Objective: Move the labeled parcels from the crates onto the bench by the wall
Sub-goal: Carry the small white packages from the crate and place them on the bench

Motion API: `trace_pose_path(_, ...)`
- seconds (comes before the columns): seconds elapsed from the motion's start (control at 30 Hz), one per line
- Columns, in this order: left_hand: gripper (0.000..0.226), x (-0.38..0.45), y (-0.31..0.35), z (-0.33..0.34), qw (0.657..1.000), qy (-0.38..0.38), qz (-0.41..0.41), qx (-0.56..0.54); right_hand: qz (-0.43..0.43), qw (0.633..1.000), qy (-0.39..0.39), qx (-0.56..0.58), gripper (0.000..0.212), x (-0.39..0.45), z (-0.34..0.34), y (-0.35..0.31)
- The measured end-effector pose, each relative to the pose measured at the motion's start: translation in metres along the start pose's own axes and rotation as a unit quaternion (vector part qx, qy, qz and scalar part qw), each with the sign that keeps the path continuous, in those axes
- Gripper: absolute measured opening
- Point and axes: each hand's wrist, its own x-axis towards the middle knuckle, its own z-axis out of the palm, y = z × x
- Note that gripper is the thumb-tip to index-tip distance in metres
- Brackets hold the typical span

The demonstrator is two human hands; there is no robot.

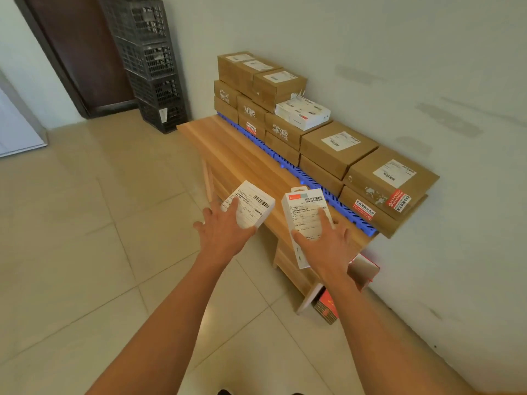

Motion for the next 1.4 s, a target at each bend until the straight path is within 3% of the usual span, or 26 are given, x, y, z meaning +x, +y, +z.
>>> trace_pose_path(0.67, 0.097, 0.326, 0.175, 0.058, 0.988, -0.091, 0.107, -0.067, 0.078, 0.992, 0.098, -0.007, 0.093, 0.316, 0.012, -0.012)
trace_pose_path(0.9, 0.096, 0.419, 0.248, 0.088, 0.975, -0.123, 0.176, -0.055, 0.153, 0.98, 0.128, -0.001, 0.091, 0.402, 0.006, -0.006)
trace_pose_path(1.2, 0.092, 0.488, 0.326, 0.143, 0.935, -0.185, 0.301, -0.039, 0.317, 0.935, 0.159, -0.009, 0.092, 0.469, 0.017, -0.002)
trace_pose_path(1.4, 0.089, 0.5, 0.33, 0.162, 0.906, -0.185, 0.382, 0.007, 0.337, 0.927, 0.162, -0.009, 0.077, 0.481, 0.028, 0.001)
